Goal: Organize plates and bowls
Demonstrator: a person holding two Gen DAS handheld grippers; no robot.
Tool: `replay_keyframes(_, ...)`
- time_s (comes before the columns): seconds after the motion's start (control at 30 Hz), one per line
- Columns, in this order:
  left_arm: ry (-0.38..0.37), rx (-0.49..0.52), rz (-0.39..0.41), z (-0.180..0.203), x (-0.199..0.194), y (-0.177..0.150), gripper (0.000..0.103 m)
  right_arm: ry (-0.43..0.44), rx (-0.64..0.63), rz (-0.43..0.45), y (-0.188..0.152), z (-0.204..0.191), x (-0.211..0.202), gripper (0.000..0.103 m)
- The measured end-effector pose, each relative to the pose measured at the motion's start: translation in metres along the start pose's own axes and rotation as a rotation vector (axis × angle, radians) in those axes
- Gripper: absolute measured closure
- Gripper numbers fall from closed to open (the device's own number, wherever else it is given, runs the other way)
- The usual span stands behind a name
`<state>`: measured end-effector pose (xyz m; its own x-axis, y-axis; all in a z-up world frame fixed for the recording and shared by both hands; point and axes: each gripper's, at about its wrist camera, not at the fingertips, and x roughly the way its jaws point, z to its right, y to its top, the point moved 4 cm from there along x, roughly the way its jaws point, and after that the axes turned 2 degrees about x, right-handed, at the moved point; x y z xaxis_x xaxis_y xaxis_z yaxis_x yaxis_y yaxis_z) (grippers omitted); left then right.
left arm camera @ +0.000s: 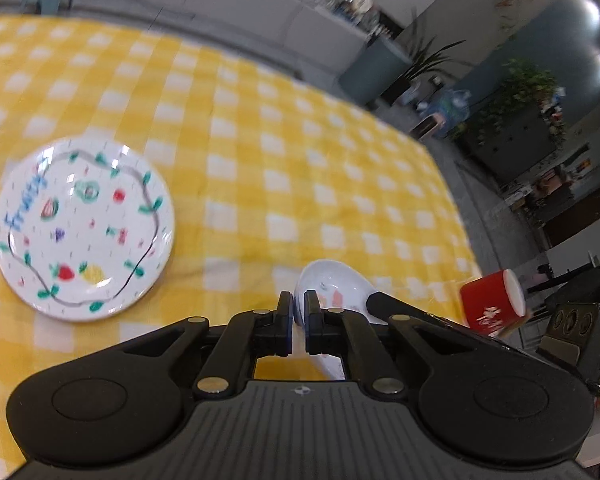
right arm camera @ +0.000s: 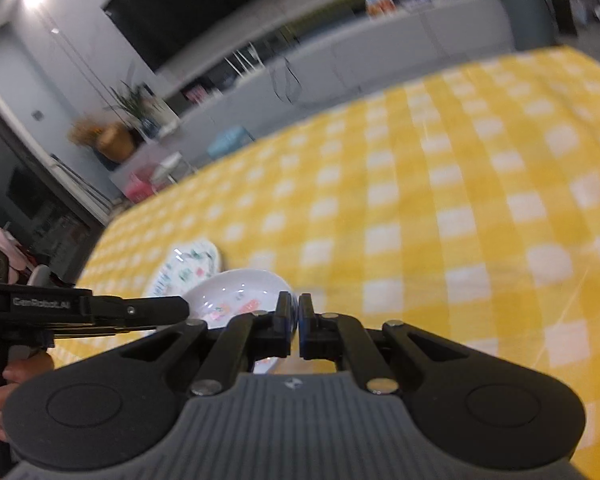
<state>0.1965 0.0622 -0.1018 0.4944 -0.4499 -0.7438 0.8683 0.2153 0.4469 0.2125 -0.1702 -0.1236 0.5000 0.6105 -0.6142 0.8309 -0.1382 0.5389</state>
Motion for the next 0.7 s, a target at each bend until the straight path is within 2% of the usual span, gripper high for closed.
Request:
replay_keyframes(0.33,0.069,-0.055,-0.078,-0.026,0.022,-0.007,0.099,-0.026,0.036,-0.088,-0.008,0.0,0.04,0.103)
replay_keyframes(0.53,0.109,-0.039,-0.125,-0.028,0.029,-0.012,0.098,-0.033,0.045,-0.111,-0.013,0.002,0.051,0.102)
replay_keyframes(0.67,0.157,-0.018,-0.129,-0.027,0.027,-0.011,0.093,-0.035,0.041,-0.122,-0.012,0.002,0.052,0.099)
replay_keyframes(0.7,0.162,-0.017,-0.129,-0.027,0.026,-0.011,0.086,-0.036,0.04,-0.124,-0.012,0.001,0.05,0.095)
